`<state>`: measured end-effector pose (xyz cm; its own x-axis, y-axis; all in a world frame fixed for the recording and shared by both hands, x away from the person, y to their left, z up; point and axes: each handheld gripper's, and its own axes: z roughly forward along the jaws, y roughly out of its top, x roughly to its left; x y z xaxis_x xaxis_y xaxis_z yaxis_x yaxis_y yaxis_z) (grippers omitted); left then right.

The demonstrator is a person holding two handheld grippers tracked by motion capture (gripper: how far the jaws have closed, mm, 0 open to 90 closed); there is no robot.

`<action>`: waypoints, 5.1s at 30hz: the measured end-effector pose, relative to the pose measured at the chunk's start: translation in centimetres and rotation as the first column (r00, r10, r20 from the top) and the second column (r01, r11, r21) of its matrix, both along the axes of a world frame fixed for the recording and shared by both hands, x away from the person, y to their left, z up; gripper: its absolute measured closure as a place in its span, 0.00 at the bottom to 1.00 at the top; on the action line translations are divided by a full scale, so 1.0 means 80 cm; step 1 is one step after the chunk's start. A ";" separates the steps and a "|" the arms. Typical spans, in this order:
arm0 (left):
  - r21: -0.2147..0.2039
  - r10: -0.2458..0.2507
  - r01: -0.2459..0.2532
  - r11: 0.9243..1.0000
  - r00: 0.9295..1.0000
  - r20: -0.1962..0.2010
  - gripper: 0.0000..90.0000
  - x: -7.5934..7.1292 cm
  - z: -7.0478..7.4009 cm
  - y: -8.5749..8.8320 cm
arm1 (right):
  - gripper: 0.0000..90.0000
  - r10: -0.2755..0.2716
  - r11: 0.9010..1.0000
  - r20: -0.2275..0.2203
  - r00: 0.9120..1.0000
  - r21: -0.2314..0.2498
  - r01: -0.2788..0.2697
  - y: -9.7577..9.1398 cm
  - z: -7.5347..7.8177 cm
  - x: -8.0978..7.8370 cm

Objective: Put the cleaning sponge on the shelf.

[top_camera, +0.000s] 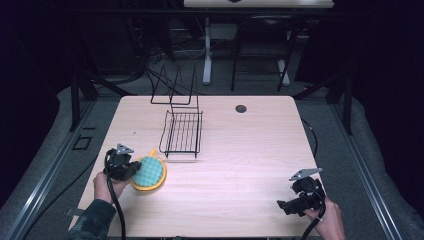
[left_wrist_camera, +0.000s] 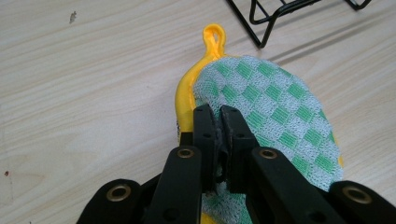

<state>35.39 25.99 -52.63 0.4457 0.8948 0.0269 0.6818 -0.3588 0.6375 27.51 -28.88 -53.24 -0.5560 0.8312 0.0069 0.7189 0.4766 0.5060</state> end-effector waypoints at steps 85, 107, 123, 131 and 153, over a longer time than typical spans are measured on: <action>-0.175 0.013 0.014 0.984 0.989 0.149 0.96 0.001 0.065 0.000 | 0.01 -0.003 1.000 0.007 1.000 -0.015 0.003 0.000 0.000 0.001; -0.189 -0.002 0.032 0.981 0.987 0.159 0.96 0.021 0.067 -0.012 | 0.02 0.001 1.000 0.013 1.000 -0.022 -0.001 0.001 0.001 0.000; -0.207 0.007 0.032 0.978 0.983 0.185 0.96 0.033 0.068 -0.023 | 0.02 -0.002 1.000 0.013 1.000 -0.019 0.002 0.000 0.001 0.000; -0.209 0.002 0.040 0.977 0.981 0.196 0.96 0.043 0.066 -0.032 | 0.02 -0.001 1.000 0.009 1.000 -0.022 0.001 0.000 0.001 0.001; -0.249 0.037 0.022 0.968 0.973 0.230 0.96 0.061 0.063 -0.043 | 0.02 -0.002 1.000 0.008 1.000 -0.022 0.002 0.000 0.001 0.001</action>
